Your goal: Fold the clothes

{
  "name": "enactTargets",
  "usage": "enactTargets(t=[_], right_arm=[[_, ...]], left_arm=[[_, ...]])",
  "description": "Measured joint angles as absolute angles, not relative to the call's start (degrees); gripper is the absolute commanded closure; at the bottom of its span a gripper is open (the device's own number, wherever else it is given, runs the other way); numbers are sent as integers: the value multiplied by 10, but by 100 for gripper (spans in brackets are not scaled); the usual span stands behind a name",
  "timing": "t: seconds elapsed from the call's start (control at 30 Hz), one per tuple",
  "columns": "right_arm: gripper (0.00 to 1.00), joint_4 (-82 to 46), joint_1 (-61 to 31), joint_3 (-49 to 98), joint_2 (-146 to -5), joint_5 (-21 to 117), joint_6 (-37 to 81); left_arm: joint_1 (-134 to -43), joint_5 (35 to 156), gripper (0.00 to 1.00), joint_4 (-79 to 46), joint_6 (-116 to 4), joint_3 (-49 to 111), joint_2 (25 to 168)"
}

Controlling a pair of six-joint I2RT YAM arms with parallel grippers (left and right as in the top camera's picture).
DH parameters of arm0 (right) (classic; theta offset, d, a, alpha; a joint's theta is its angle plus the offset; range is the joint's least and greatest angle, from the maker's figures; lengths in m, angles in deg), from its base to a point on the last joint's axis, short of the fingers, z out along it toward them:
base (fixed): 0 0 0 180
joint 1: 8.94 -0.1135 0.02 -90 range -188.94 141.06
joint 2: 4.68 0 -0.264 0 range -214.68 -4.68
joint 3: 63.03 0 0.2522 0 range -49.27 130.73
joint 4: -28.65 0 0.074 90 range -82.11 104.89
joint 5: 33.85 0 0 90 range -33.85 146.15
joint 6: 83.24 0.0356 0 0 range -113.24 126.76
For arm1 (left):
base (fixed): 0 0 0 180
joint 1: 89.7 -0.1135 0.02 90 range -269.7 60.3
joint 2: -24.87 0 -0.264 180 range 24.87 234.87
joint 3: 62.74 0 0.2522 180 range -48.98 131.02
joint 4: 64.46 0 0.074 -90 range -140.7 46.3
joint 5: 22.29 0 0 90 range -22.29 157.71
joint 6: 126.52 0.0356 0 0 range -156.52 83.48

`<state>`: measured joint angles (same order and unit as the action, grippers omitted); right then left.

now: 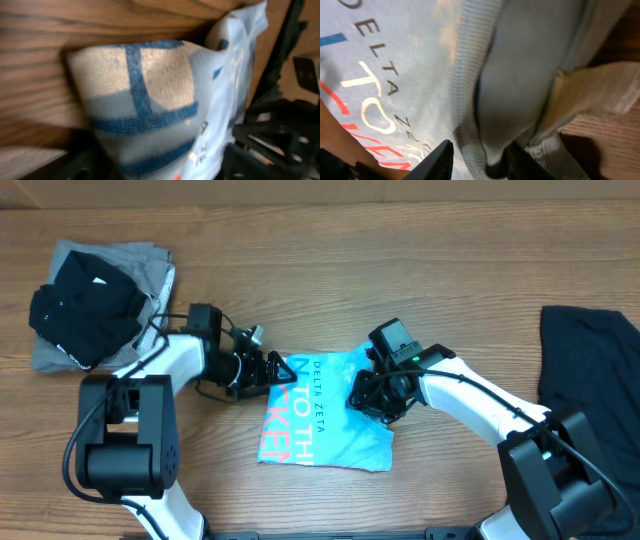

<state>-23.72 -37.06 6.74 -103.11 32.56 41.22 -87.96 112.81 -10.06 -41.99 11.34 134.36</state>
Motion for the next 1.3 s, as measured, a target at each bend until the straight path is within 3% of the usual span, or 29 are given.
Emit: enactTargets(t=[0.1, 0.23, 0.33, 0.6, 0.67, 0.77, 0.9, 1.07, 1.3], right_arm=[[62, -244, -371, 68, -1031, 326, 410], [62, -245, -370, 68, -1031, 326, 410], [62, -245, -370, 68, -1031, 326, 410], [62, -243, -371, 68, -1031, 326, 410], [62, -244, -370, 68, -1031, 326, 410], [63, -244, -370, 68, -1031, 327, 410], [67, -246, -370, 68, -1031, 331, 410], [68, -275, -363, 75, -1030, 335, 408], [67, -354, -323, 125, -952, 360, 391]], left_arm=[[-890, 1070, 4, -9, -390, 145, 1346], [-894, 1048, 7, 21, -365, 142, 1345], [-894, 1050, 14, -14, -361, 115, 1329], [-820, 1099, 17, -195, -370, 49, 1305], [-790, 1099, 26, -203, -376, 48, 1305], [-763, 1085, 68, -201, -393, 46, 1306], [-760, 1079, 96, -198, -411, 35, 1320], [-765, 1082, 96, -171, -414, 44, 1324], [-806, 1062, 96, 15, -355, 156, 1355]])
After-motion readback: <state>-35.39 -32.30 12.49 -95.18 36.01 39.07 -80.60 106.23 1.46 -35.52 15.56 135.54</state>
